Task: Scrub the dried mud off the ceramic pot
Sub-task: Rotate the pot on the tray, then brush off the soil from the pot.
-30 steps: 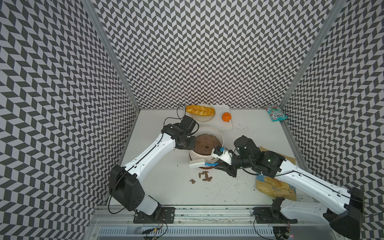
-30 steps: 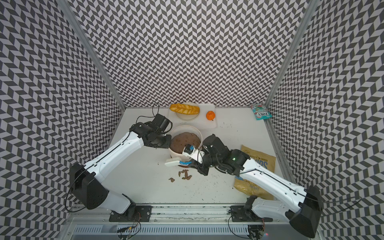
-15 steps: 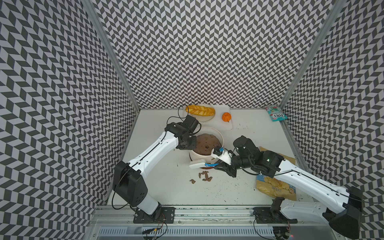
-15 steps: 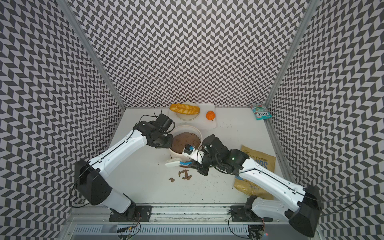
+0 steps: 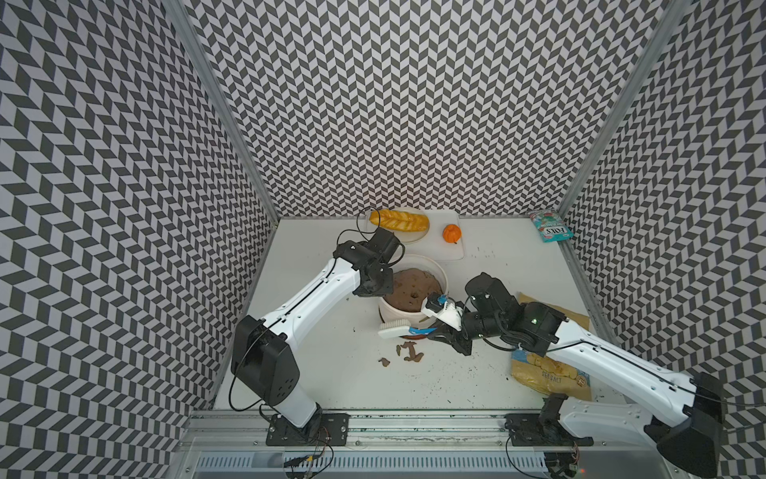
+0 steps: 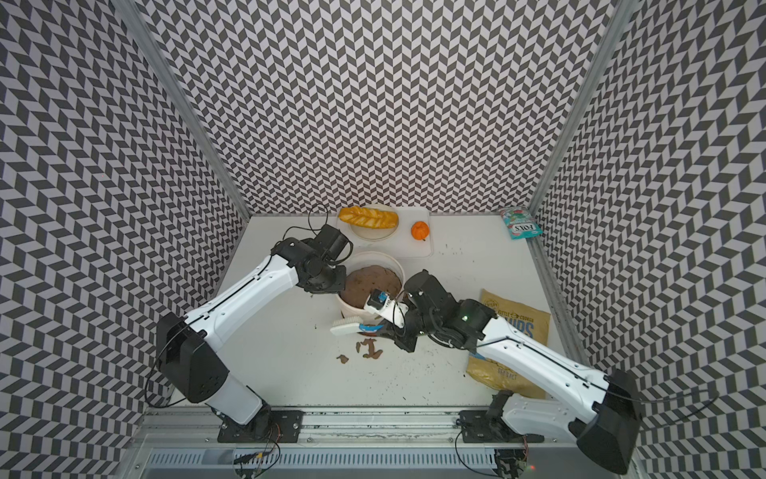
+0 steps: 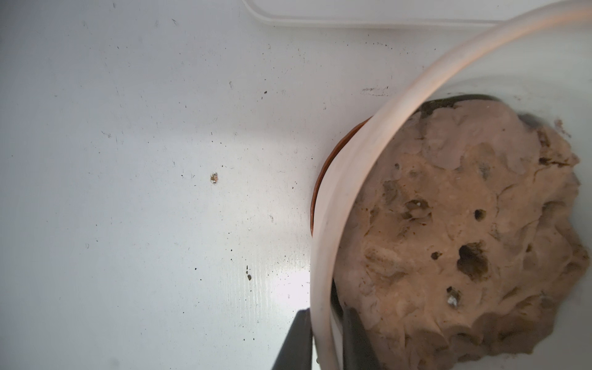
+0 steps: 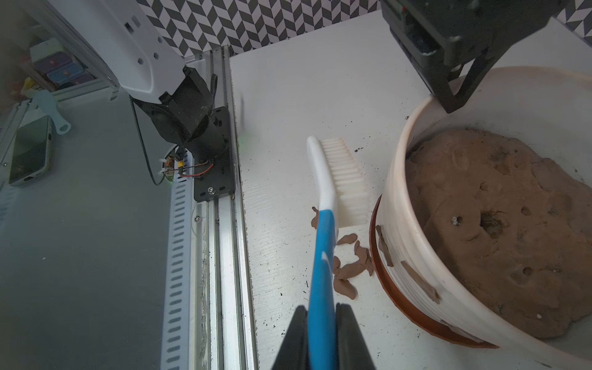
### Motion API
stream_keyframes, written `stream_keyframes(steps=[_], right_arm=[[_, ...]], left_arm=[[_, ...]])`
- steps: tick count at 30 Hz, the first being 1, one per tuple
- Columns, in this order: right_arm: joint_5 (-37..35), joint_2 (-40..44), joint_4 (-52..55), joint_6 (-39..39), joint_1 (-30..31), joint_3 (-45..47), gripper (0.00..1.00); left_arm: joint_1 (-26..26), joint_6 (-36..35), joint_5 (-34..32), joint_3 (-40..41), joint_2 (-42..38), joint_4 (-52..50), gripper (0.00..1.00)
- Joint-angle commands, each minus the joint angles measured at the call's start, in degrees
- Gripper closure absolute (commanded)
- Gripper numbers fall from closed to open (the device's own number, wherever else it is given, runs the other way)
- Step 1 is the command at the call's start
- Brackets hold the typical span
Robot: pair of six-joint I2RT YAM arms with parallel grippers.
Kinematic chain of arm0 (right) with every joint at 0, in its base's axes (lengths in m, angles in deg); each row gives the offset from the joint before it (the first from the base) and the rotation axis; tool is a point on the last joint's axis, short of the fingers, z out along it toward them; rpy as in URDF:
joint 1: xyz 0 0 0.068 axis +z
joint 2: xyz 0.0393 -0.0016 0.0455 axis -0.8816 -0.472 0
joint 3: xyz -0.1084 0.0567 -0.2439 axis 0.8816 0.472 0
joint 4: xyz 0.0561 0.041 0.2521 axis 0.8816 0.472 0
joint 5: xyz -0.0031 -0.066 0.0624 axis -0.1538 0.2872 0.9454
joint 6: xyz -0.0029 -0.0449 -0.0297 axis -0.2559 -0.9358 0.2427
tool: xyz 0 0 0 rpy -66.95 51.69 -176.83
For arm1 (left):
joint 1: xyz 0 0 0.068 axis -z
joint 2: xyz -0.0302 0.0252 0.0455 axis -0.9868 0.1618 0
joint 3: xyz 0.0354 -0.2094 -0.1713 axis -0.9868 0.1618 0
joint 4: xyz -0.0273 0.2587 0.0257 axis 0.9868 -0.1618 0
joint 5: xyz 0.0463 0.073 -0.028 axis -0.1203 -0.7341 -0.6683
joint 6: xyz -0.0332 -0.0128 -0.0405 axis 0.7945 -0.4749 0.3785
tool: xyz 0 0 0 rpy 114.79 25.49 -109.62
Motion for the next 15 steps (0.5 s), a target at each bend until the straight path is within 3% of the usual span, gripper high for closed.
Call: stream_keyframes(steps=[1, 7, 15], right_arm=[[1.12, 1.08, -4.52, 1.66, 0.52, 0.84, 1.0], [-6.73, 0.97, -5.16, 6.64, 2.61, 0.99, 1.0], [-20.98, 0.73, -7.2, 16.05, 8.77, 3.11, 1.0]], left_arm=[[0.02, -3.39, 0.54, -0.47, 2.41, -2.26, 0.84], [-1.52, -7.55, -0.1, -3.28, 5.1, -1.18, 0.93], [-3.39, -10.8, 1.01, -5.67, 7.77, 0.17, 0.95]])
